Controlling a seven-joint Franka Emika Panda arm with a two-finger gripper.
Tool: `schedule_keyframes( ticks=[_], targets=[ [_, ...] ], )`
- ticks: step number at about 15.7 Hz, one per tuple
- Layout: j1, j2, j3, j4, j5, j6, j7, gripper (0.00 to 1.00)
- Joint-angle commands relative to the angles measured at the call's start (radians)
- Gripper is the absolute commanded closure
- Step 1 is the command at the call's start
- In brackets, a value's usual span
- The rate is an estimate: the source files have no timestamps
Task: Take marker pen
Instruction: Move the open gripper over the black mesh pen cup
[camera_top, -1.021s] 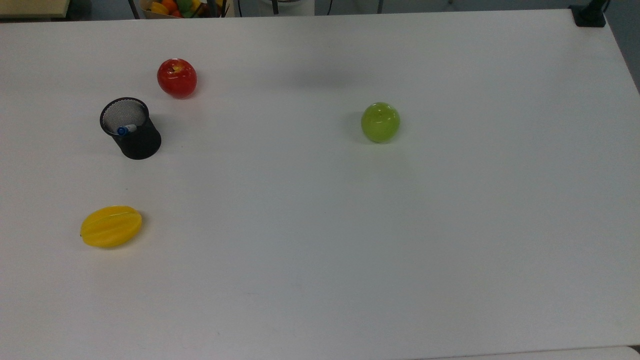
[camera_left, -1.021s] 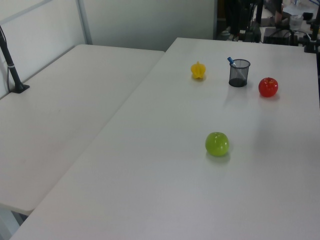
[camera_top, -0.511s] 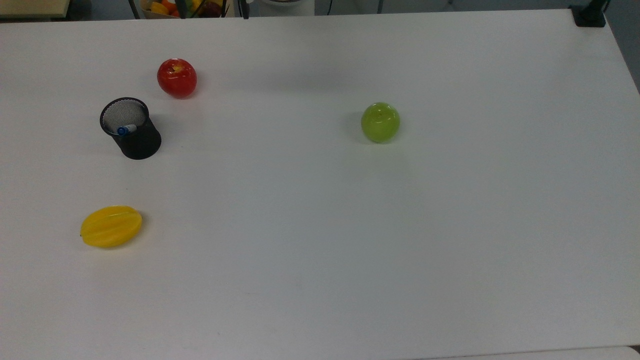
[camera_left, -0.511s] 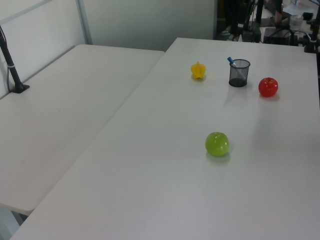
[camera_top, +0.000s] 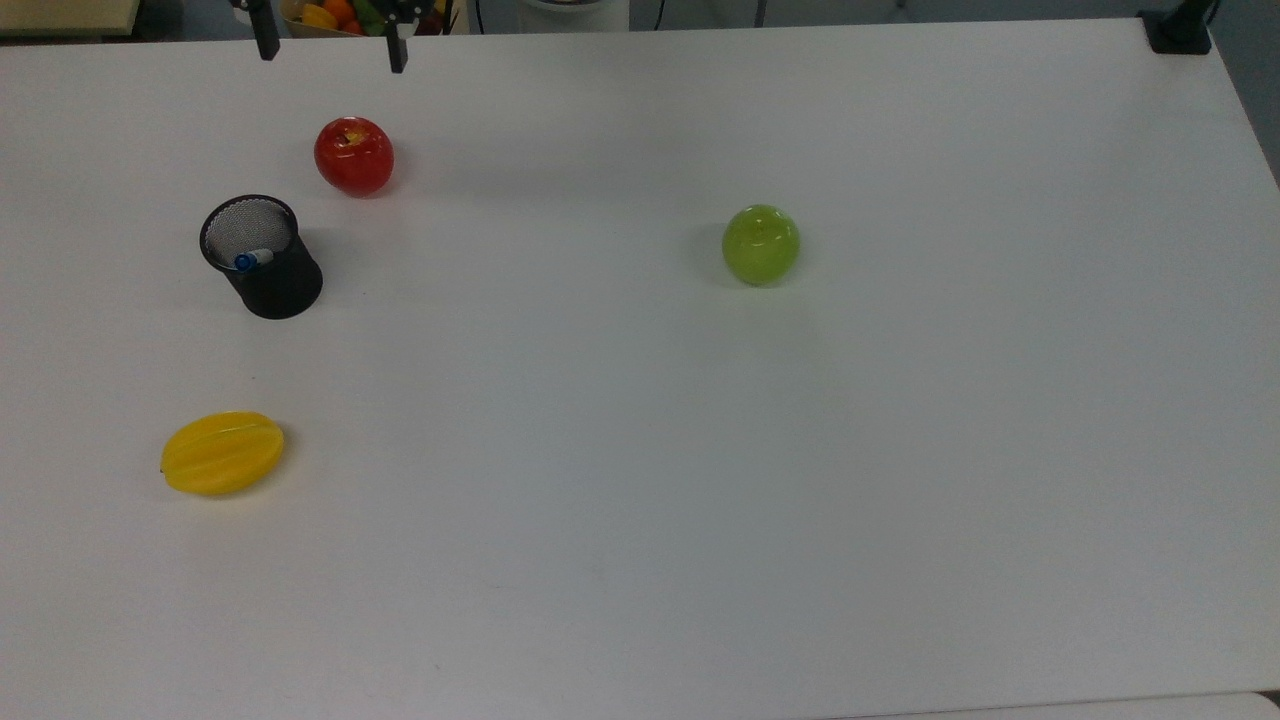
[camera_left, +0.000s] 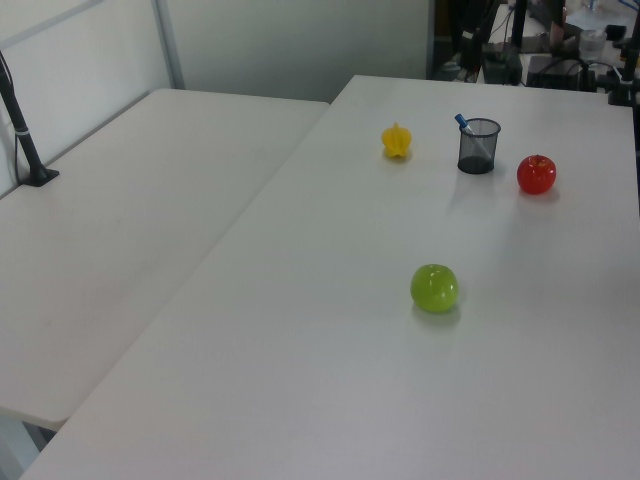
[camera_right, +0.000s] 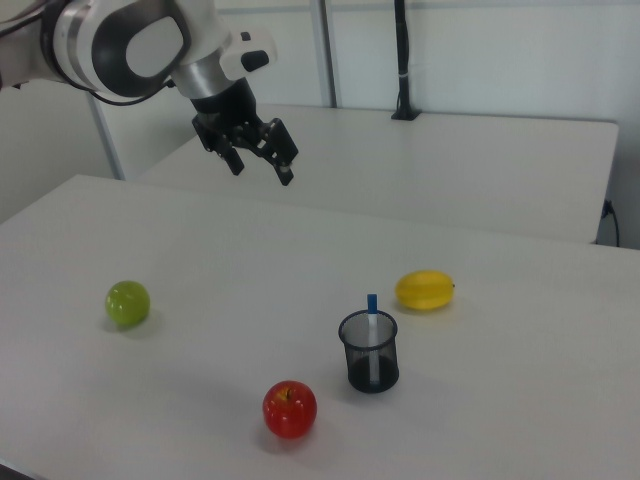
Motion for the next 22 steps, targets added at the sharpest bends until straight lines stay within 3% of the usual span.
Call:
schedule_keyframes(
  ticks=[1,11,22],
  targets=[
    [0.004,-0.006,-0.042,-0.056,-0.012,0.105,-0.015,0.00],
    [-0.006,0.100,-0.121,-0.154,-0.066,0.377,-0.016,0.03],
    [-0.018,0.200,-0.121,-0.202,-0.107,0.478,-0.061,0.29]
  ],
)
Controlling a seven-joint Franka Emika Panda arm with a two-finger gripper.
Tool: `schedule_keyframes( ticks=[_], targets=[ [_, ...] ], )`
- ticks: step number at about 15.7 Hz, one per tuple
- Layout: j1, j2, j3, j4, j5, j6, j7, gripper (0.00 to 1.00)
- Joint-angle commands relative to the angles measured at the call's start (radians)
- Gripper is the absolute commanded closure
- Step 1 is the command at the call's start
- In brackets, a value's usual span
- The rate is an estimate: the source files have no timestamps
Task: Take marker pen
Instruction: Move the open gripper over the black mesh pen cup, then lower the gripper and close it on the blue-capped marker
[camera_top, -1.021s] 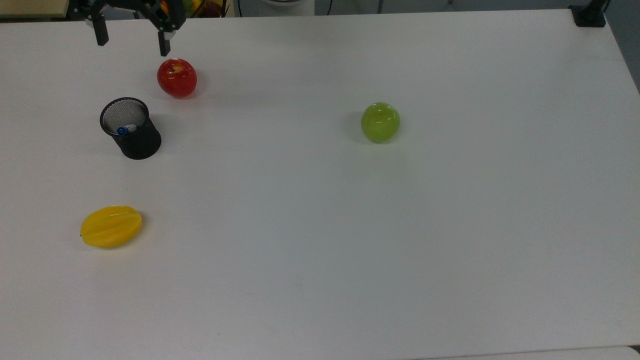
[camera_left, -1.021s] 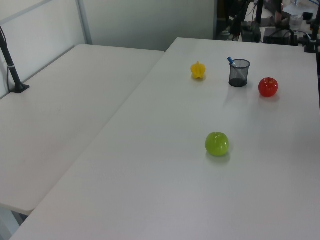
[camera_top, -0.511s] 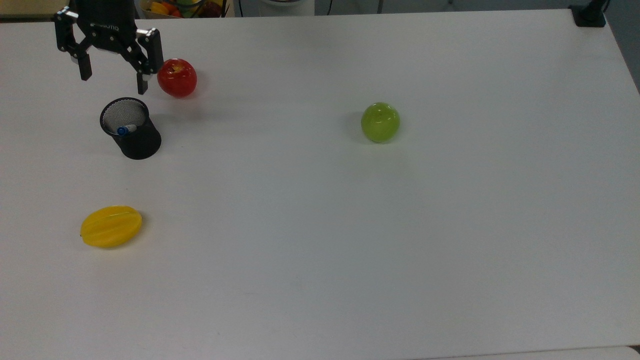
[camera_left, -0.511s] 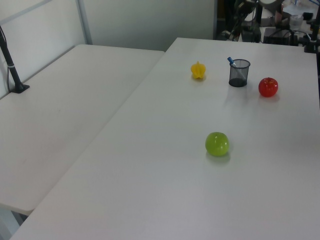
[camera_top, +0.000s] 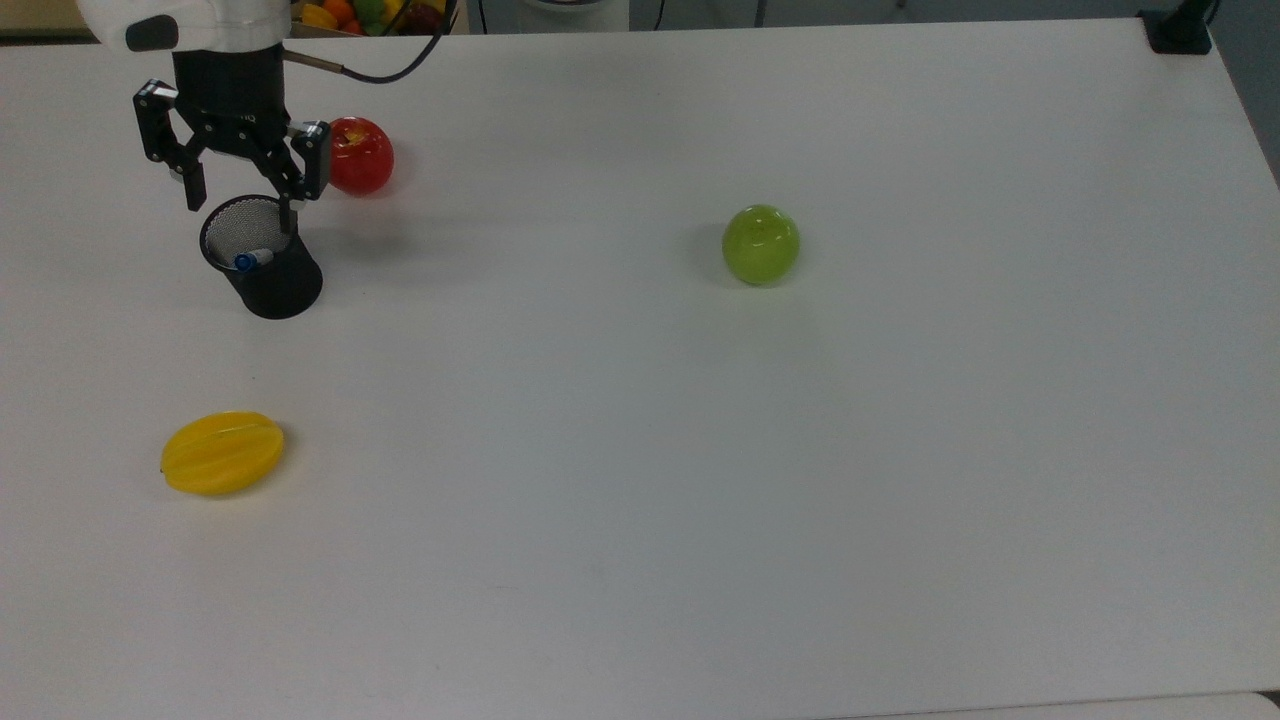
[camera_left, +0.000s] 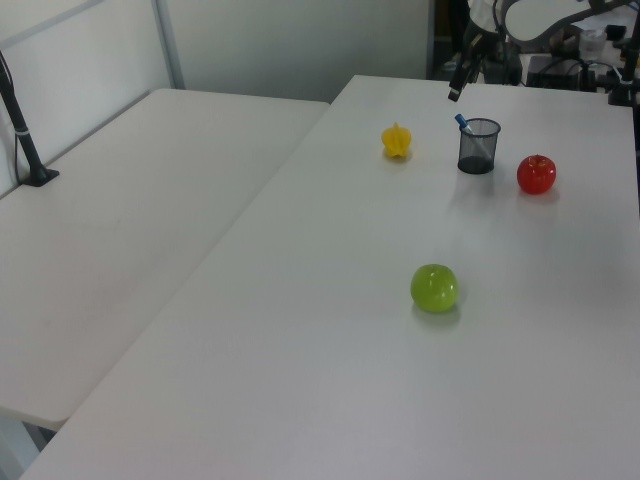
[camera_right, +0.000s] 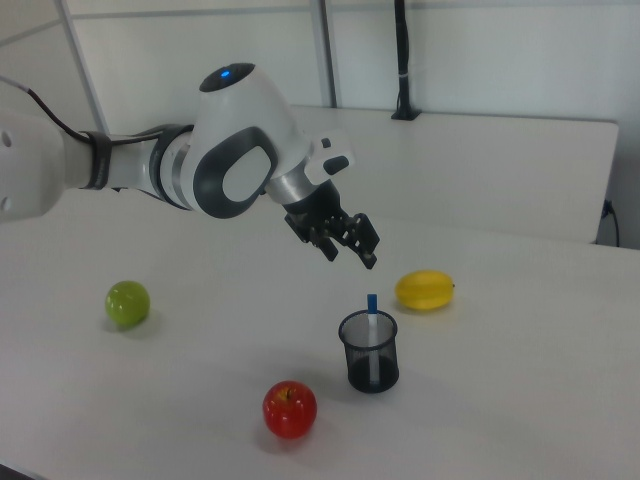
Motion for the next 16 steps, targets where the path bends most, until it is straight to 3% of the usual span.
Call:
schedule_keyframes(
  ticks=[1,10,13,16],
  targets=[
    [-0.004,0.034,-0.001,-0.025,-0.014,0.075,-0.047,0.31],
    [-0.023,0.076,-0.001,-0.068,-0.062,0.153,-0.078,0.40],
    [-0.027,0.080,-0.001,-0.068,-0.069,0.153,-0.083,0.55],
    [-0.033,0.088,-0.001,-0.068,-0.069,0.153,-0.075,0.78]
  ],
)
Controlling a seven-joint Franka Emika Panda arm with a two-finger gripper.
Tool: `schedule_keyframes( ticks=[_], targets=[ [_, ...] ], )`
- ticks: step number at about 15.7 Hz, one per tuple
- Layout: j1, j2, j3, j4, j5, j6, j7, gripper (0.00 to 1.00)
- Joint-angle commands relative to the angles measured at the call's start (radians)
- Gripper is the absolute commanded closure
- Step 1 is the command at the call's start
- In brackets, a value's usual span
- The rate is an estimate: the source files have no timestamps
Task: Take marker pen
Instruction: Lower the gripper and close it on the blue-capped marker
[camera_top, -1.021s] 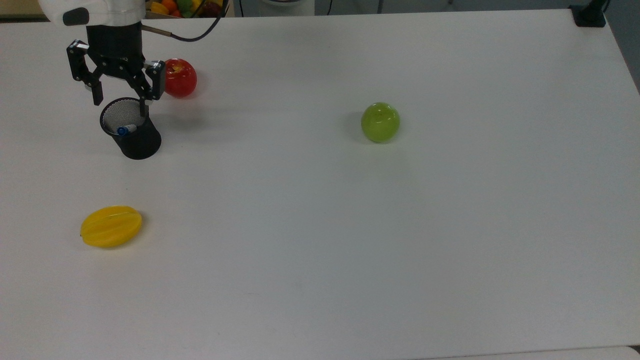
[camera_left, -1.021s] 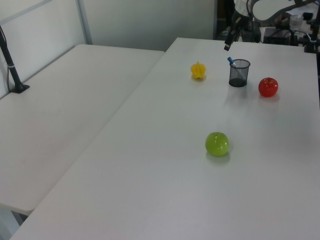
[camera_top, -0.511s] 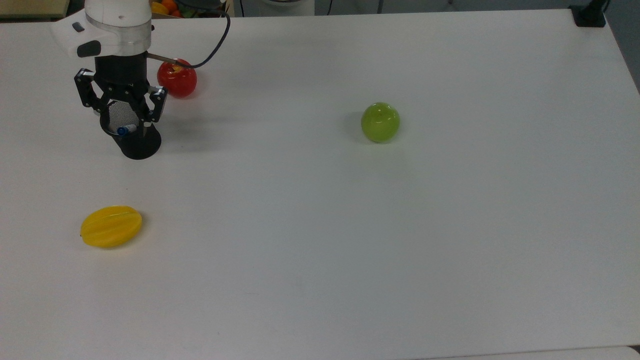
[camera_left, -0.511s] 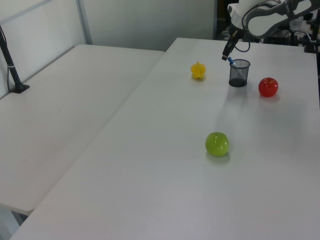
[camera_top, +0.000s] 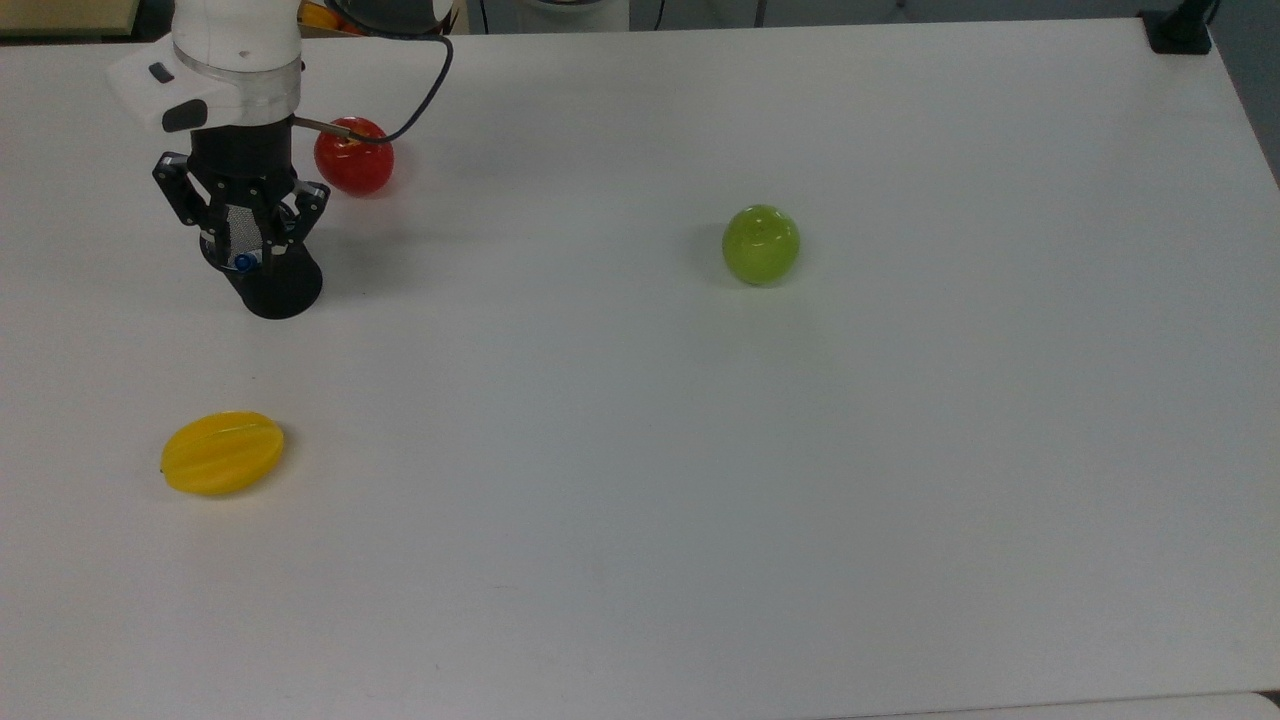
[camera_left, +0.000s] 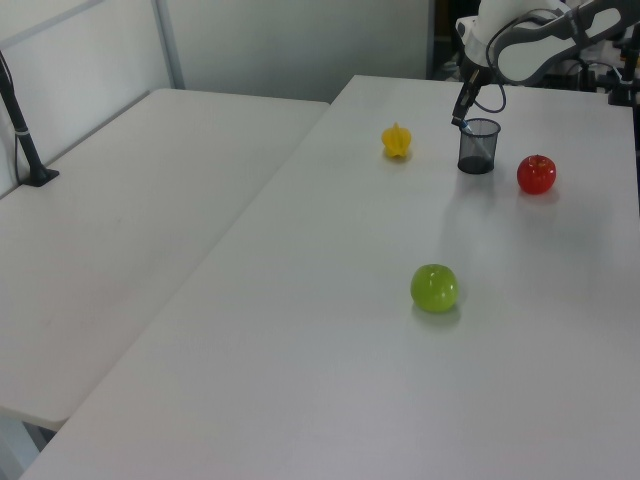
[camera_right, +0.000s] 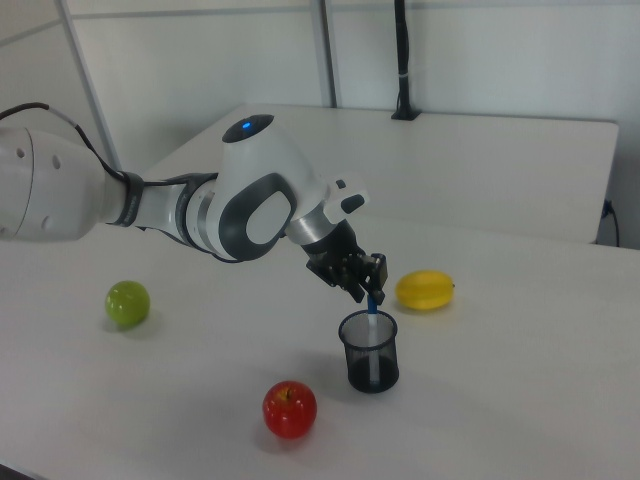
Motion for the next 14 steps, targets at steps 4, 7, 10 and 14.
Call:
schedule_keyframes(
  ticks=[4,7,10,14],
  targets=[
    [-0.008,-0.005,-0.001,-0.024,-0.018,0.030,-0.004,0.97],
    [-0.008,-0.007,-0.001,-0.021,-0.014,0.030,-0.003,1.00],
    [-0.011,-0.011,-0.001,-0.018,-0.012,0.028,-0.001,1.00],
    [-0.011,-0.042,-0.001,-0.015,-0.009,0.020,0.002,1.00]
  ],
)
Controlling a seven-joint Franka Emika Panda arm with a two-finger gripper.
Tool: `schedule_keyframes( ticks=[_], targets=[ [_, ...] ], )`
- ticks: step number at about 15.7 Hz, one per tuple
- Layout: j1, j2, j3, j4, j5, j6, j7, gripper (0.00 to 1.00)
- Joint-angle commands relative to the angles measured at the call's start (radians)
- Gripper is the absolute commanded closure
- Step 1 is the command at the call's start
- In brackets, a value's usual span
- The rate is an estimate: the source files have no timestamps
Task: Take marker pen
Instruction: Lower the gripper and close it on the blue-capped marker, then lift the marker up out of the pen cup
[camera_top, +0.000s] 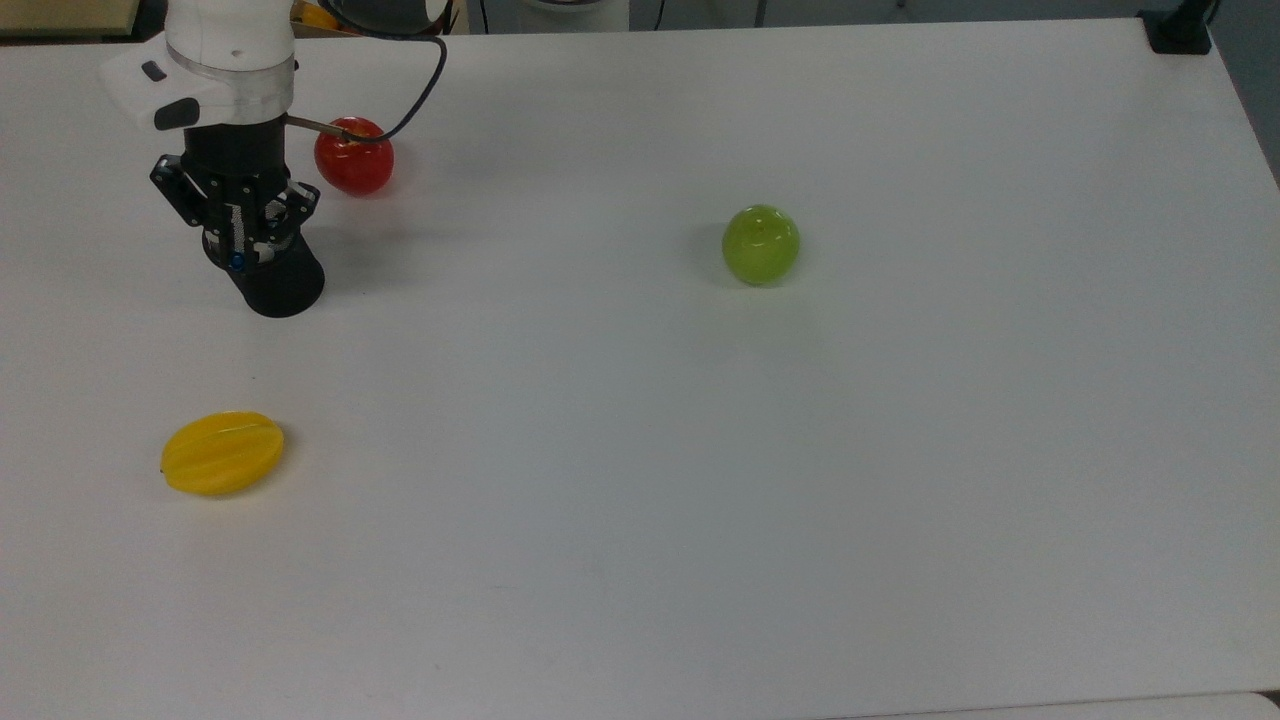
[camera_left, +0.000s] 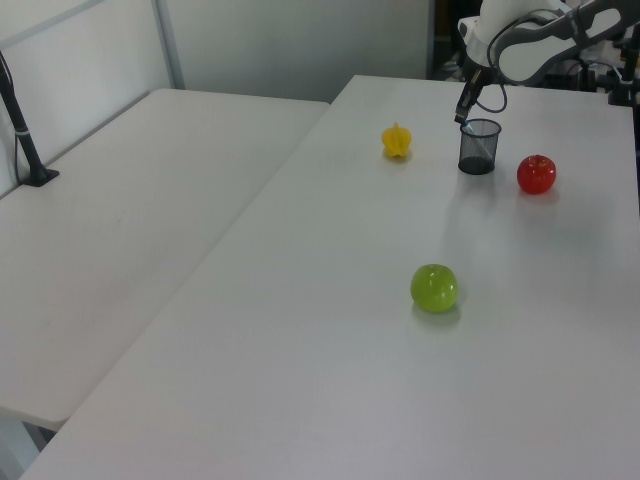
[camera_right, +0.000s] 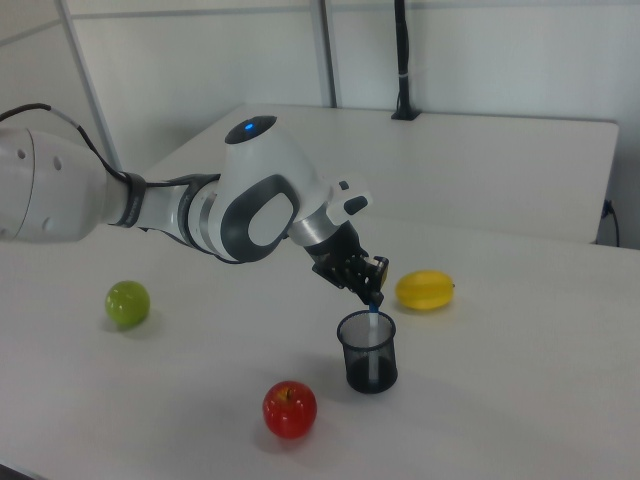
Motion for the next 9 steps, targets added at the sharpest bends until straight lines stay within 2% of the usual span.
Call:
schedule_keyframes(
  ticks=[1,9],
  targets=[
    [-0.003,-0.047,-0.001,-0.013,-0.006,0.019,0.003,1.00],
    [-0.022,-0.185,-0.001,0.024,-0.003,0.007,0.025,1.00]
  ],
)
